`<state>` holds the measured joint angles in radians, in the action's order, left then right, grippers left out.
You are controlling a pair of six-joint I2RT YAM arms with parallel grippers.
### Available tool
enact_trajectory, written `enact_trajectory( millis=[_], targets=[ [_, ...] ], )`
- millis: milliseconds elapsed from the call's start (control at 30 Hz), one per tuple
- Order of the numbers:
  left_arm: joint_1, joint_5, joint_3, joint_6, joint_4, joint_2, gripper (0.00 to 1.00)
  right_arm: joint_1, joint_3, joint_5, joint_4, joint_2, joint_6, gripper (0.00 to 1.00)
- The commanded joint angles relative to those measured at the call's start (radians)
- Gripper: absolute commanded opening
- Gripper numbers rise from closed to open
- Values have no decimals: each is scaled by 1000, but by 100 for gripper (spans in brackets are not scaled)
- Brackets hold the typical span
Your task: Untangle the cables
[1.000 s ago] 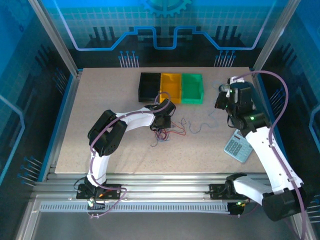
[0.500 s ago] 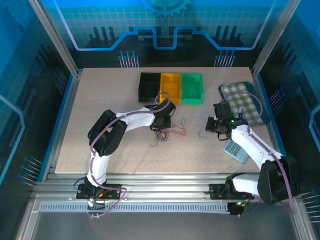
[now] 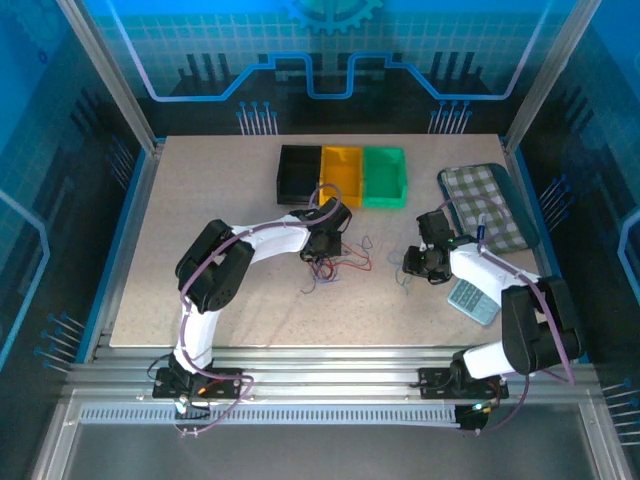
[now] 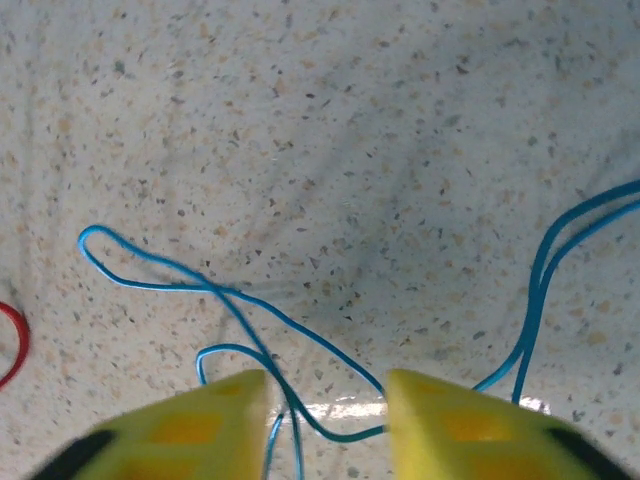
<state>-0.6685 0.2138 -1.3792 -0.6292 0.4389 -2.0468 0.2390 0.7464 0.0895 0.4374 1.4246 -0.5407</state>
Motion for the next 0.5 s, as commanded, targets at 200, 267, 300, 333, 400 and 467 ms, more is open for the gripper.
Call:
enact_trajectory(
  millis=[200, 267, 300, 333, 400, 467],
  targets=[
    [20, 25, 22, 3, 118, -65, 0, 10, 12, -11, 23, 32, 23, 51],
    [20, 27, 22, 3, 118, -64, 0, 17, 5, 3, 22, 42, 26, 54],
    [20, 27, 22, 2, 118, -63, 0, 17, 2, 11, 18, 50, 30, 54],
    [20, 29, 23, 3, 118, -62, 0, 18, 0, 20, 11, 59, 35, 54],
    [20, 30, 27, 1, 118, -60, 0, 18, 5, 29, -1, 77, 46, 52],
    [20, 30, 29, 1, 118, -59, 0, 20, 21, 37, -1, 91, 48, 52]
  ],
)
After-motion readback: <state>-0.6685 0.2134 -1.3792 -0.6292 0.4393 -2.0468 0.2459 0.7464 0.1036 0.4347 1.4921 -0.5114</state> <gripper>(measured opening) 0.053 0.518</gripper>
